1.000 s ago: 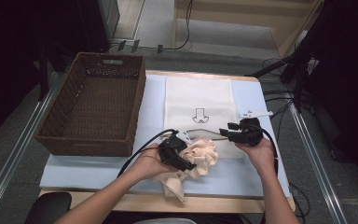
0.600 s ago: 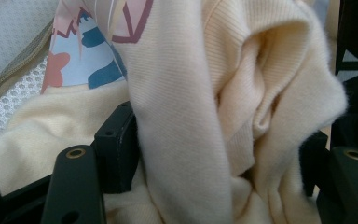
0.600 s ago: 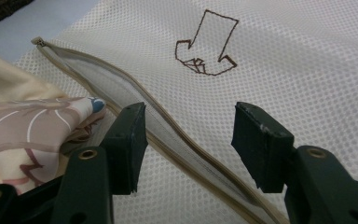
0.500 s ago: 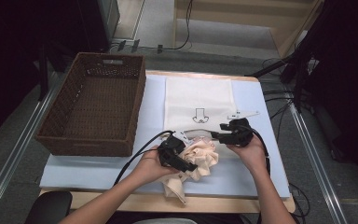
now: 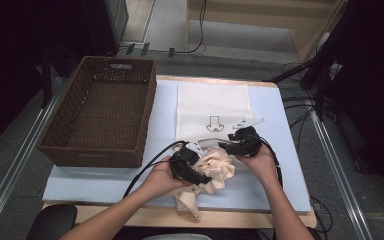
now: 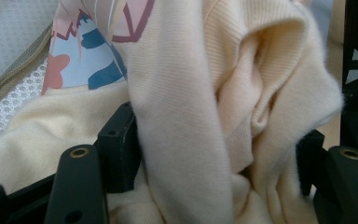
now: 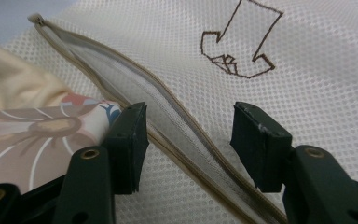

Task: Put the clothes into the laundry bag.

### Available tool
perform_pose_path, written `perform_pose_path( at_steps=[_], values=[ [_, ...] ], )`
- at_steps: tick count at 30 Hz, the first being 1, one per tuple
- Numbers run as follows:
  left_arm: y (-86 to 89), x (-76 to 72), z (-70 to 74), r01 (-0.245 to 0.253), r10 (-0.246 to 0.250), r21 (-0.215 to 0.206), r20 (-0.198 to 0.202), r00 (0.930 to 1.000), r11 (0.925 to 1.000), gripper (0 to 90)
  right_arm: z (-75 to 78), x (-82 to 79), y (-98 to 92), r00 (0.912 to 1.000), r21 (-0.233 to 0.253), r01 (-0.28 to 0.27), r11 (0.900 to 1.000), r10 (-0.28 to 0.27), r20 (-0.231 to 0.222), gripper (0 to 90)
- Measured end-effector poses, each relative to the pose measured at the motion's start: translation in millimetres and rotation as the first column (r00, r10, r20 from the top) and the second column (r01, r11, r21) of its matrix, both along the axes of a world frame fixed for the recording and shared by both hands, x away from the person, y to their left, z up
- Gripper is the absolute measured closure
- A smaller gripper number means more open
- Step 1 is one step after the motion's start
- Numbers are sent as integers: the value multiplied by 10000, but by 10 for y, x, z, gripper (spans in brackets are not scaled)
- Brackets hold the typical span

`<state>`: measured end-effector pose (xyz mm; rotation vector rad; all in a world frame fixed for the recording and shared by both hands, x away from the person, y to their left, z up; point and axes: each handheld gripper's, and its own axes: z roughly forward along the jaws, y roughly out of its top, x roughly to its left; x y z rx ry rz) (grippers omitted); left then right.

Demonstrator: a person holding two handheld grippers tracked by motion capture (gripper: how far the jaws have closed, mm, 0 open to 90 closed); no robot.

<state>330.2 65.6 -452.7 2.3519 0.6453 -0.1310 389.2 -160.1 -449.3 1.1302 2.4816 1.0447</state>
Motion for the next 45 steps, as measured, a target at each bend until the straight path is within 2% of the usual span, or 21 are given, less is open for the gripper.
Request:
perform_pose_path(
  at_steps=[7,8,11,16,19,22,29,40,45],
  values=[
    [0,0,-4,-27,26,-17,-15,10000,10000,357,-63,55,65,10000,-451,-8,9990,12,91,520],
    [-2,-2,-6,-56,55,-38,-23,10000,10000,357,-69,57,75,10000,-490,77,9988,-79,-33,534],
    [-2,-1,-7,-40,40,-50,-23,10000,10000,359,-89,79,90,9999,-645,104,9979,-102,45,613],
    [-1,-3,-5,-29,29,-34,-1,10000,10000,374,-118,94,123,9998,-1032,200,9945,-209,-74,808],
    [-3,-4,-6,-51,51,-49,-4,10000,10000,376,-100,104,99,9994,-884,320,9956,-329,-86,860],
    [-6,-5,-6,-75,75,-46,-3,10000,10000,379,-58,105,82,9993,-672,364,9971,-364,0,866],
    [-8,-7,-4,-110,110,-17,54,9999,9999,395,60,75,92,9988,-581,407,9975,-391,287,865],
    [-37,-11,20,-193,191,179,119,9997,9997,400,350,5,61,9957,18,394,9992,-394,835,863],
    [-30,3,72,-329,327,200,81,9994,9993,466,409,-21,51,9953,47,429,9991,-431,867,863]
  ],
)
